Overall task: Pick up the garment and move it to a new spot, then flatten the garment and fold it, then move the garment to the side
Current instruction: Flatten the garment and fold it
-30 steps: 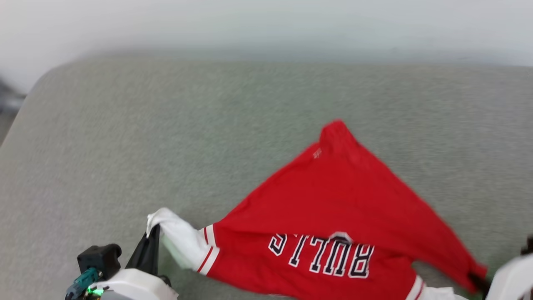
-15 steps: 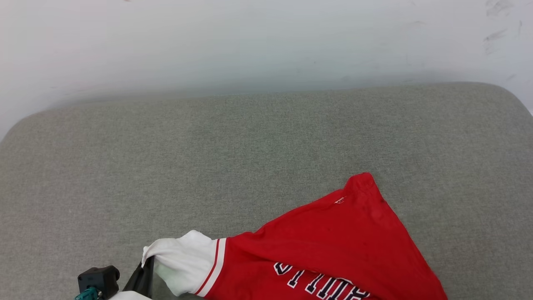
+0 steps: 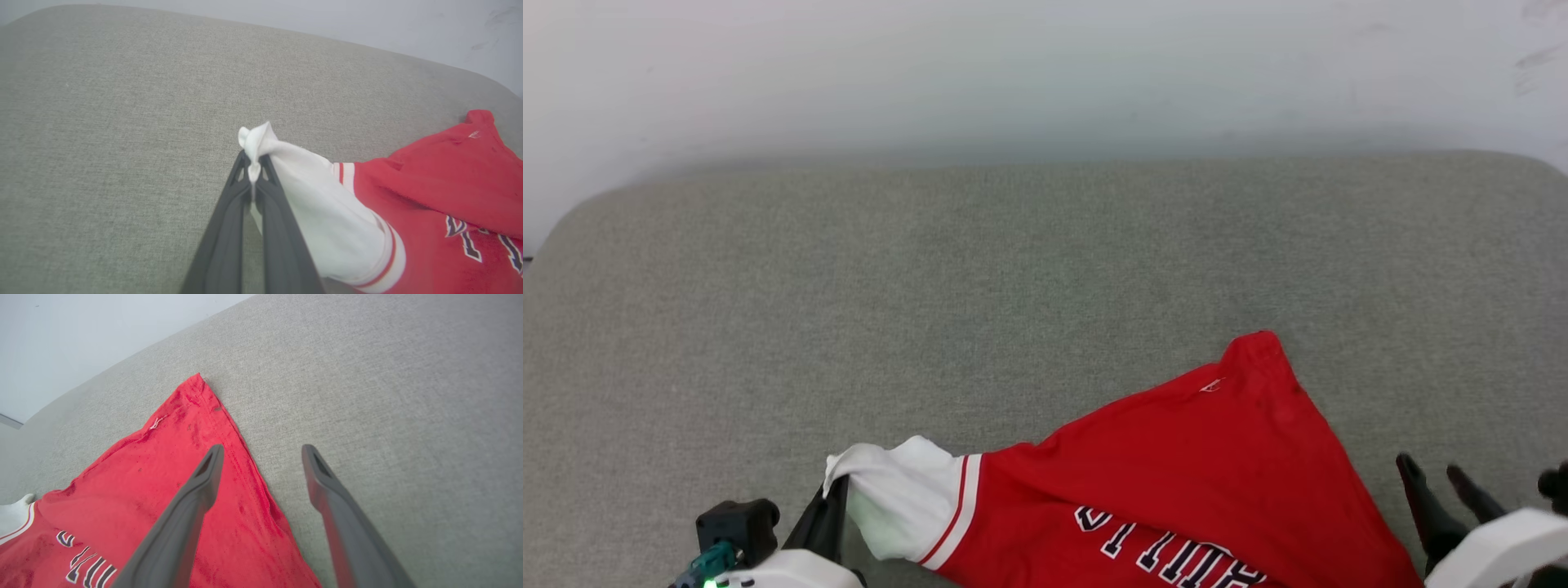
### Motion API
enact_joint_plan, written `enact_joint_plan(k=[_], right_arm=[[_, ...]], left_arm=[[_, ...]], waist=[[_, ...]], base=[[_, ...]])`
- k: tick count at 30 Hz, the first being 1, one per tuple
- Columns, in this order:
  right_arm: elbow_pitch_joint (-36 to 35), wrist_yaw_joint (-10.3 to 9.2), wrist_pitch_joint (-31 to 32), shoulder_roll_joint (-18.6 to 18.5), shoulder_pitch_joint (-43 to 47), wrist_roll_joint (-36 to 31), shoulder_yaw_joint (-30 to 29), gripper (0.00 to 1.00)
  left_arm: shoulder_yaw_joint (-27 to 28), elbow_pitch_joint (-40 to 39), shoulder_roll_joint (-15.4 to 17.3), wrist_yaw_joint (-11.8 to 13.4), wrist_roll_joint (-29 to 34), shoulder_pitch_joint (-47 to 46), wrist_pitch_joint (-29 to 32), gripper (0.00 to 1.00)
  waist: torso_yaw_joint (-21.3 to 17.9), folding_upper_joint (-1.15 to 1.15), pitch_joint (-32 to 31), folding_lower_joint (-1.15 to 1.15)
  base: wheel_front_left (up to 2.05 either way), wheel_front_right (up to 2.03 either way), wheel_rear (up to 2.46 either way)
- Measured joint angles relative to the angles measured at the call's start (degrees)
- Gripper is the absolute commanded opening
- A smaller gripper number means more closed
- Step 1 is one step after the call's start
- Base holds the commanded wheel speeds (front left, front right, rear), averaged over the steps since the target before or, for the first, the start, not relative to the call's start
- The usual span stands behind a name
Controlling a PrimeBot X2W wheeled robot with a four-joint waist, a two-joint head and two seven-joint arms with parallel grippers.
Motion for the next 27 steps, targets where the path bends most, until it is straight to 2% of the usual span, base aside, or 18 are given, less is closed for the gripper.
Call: enact_joint_plan(k=[4, 7, 9, 13, 15, 20, 27], right_arm=[[3.03, 0.00, -1.49, -3.48, -5.99, 0.47, 2.27, 1.00], [6.06, 0.00, 1.24, -6.57, -10.84, 2.64, 5.02, 1.00], [8.22, 0.00, 5.15, -9.70, -14.41, 3.68, 7.30, 1.00], [11.12, 0.00, 16.84, -15.62, -21.97, 5.84, 11.52, 1.00], [11.67, 0.00, 21.89, -17.58, -25.71, 6.68, 13.23, 1.00], [12.95, 0.00, 29.73, -19.68, -31.43, 6.84, 17.91, 1.00], [16.38, -0.01, 32.04, -20.39, -34.39, 8.68, 22.92, 1.00]], left_arm=[[-0.57, -0.90, -0.22, 0.05, 0.65, -1.86, -0.27, 0.00], [-1.45, -1.34, -0.68, -0.12, 1.19, -3.22, -0.52, 0.00], [-1.97, -1.27, -1.03, -0.51, 1.46, -4.52, -0.63, 0.00], [-3.07, -1.11, -1.94, -1.21, 2.15, -7.64, -1.20, 0.00], [-3.46, -0.69, -2.34, -1.52, 2.32, -8.99, -1.62, 0.00], [-4.46, 0.13, -3.72, -2.19, 2.79, -12.12, -2.86, 0.00], [-5.04, 1.02, -4.71, -2.71, 3.18, -14.72, -4.39, 0.00]], waist=[[0.84, 0.00, 1.92, 0.01], [1.97, 0.00, 3.29, 0.01], [2.73, 0.00, 4.46, 0.01], [4.43, 0.00, 7.01, 0.01], [5.29, 0.00, 8.35, 0.01], [7.57, 0.00, 11.26, 0.01], [9.60, 0.00, 14.85, 0.02]], base=[[0.00, 0.00, 0.00], [0.00, 0.00, 0.00], [0.00, 0.00, 0.00], [0.00, 0.00, 0.00], [0.00, 0.00, 0.00], [0.00, 0.00, 0.00], [0.00, 0.00, 0.00]])
